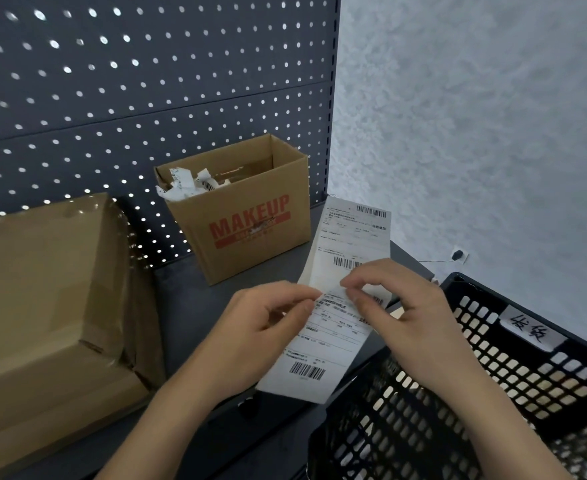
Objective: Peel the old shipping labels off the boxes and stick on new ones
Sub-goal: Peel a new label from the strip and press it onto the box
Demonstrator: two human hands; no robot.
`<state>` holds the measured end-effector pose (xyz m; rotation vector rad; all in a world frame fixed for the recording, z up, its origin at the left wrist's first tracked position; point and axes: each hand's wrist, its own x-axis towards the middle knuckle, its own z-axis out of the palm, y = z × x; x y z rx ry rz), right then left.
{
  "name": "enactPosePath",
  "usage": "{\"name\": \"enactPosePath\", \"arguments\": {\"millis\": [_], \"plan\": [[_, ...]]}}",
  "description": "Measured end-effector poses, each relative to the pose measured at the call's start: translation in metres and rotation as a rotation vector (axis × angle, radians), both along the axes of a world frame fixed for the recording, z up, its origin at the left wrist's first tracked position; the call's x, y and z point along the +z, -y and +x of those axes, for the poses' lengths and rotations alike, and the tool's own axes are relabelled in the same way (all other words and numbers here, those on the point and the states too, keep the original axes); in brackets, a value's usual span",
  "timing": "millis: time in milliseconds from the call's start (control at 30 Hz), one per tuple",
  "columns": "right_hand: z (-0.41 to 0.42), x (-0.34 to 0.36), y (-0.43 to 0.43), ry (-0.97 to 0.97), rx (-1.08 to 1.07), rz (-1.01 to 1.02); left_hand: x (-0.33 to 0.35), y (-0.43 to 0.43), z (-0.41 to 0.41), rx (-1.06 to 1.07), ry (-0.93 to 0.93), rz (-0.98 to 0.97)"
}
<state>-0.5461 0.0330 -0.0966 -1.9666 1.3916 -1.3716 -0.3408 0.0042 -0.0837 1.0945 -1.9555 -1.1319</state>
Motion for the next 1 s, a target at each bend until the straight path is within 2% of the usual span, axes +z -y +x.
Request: {"name": "enactPosePath", "arguments": {"millis": [333,533,733,1000], "plan": [[-0.003,-0.001,-0.004,-0.119,0.046,-0.143,-0.003,0.007,0.000,0.220,-0.066,0.119],[-0.011,-0.001,-0.009,-0.170,0.073,-0.182,-0.007,0.016,0.003,0.204,-0.097,0.273],[-0.018,0.012,-0.011,-0.158,0.018,-0.218,-0.017,0.022,0.005,0.179,-0.066,0.257],[-0.021,0.027,-0.006,-0.076,-0.069,-0.201,-0.024,0.019,0.004,0.104,0.006,0.133]]}}
